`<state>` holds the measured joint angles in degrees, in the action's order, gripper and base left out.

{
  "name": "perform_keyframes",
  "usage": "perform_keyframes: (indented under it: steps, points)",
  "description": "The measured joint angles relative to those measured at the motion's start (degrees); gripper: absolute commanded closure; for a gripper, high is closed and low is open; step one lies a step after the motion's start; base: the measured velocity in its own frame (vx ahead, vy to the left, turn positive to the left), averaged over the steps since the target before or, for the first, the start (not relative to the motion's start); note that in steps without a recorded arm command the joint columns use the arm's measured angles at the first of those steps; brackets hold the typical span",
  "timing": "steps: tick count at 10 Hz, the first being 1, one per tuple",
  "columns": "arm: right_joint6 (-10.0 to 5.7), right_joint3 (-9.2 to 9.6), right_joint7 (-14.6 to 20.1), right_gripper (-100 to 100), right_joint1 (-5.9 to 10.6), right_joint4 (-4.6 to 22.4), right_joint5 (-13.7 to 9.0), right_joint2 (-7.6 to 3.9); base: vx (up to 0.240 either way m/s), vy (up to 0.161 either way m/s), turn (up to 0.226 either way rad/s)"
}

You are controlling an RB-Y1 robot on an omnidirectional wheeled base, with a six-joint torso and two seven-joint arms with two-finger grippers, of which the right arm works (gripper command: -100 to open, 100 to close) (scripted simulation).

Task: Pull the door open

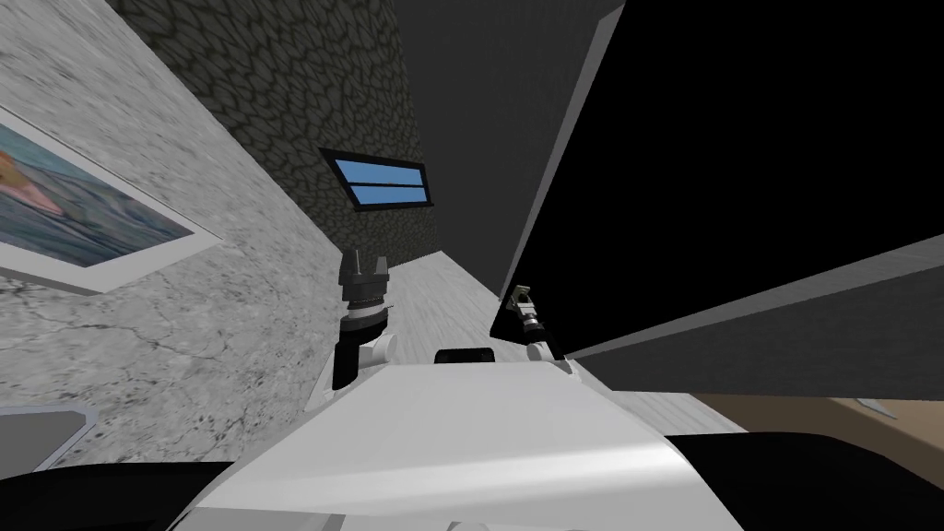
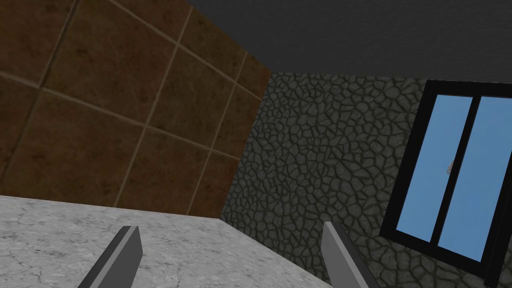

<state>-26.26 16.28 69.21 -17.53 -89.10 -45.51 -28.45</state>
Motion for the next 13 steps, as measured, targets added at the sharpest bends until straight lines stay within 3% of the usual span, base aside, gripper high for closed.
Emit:
perform_keyframes:
  steps: [5,8,11,13]
  points:
    - [-3.34,-0.38,1.50,100,-5.50,-2.81,-0.47,-2.09,-0.022,-0.018,0.094]
    - [-6.89,0.08,3.34,100,-9.28,-3.65,-0.35,-4.11,-0.040,-0.004,0.073]
    - [-8.55,-0.02,4.07,100,-12.67,-5.66,-0.59,-5.35,-0.129,0.006,-0.011]
    - [-9.50,0.11,4.45,100,-14.08,-6.24,-0.53,-5.82,-0.157,0.028,-0.048]
